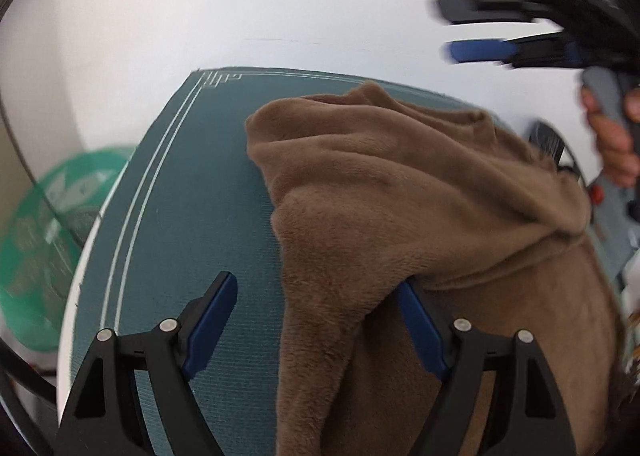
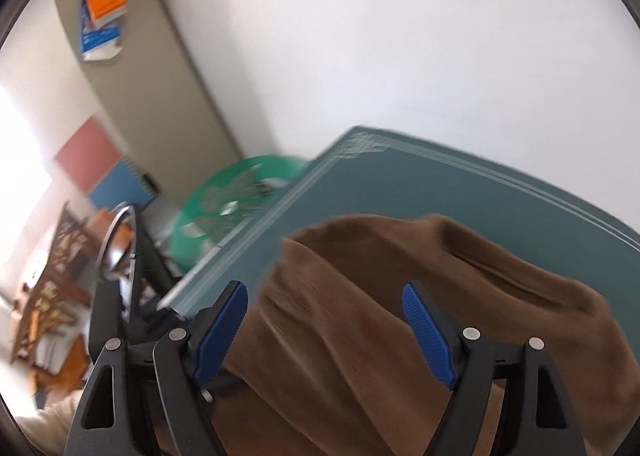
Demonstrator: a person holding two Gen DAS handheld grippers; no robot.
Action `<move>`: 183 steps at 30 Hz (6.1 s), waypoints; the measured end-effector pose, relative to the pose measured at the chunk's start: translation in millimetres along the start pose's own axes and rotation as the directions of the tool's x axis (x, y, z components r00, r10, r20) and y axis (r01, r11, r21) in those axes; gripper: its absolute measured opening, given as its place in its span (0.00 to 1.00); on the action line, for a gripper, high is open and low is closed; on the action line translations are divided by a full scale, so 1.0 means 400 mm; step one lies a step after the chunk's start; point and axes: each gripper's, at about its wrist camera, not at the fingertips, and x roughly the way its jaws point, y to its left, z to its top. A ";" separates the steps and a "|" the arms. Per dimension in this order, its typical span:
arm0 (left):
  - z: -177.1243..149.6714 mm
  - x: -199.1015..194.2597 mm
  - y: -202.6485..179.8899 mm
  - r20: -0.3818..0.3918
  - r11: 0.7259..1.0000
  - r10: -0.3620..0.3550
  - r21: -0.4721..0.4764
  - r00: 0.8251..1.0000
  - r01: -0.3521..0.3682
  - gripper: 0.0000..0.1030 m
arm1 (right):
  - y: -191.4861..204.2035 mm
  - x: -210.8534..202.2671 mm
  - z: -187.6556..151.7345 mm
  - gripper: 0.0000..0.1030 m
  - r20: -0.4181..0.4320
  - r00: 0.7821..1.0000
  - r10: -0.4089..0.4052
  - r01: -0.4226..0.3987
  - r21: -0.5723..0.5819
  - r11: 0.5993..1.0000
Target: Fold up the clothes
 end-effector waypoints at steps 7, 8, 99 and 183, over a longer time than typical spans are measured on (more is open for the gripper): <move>-0.006 0.001 0.022 0.008 0.996 -0.054 -0.070 0.999 0.054 0.65 | 0.037 0.251 0.044 0.67 -0.224 0.974 0.019 -0.030 -0.047 0.998; -0.006 0.004 0.023 0.003 0.996 -0.055 -0.072 0.998 0.055 0.65 | 0.041 0.275 0.039 0.63 -0.255 0.967 -0.001 -0.015 -0.061 0.998; -0.034 -0.009 0.092 0.004 0.985 0.007 -0.171 1.000 -0.006 0.72 | -0.538 -0.378 -0.542 0.79 0.181 0.968 -0.173 0.032 0.596 0.802; 0.216 0.228 -0.111 -0.226 0.977 0.210 0.012 0.951 -0.213 0.99 | -0.286 -0.131 -0.512 0.89 -0.035 0.872 -0.488 0.489 0.125 0.864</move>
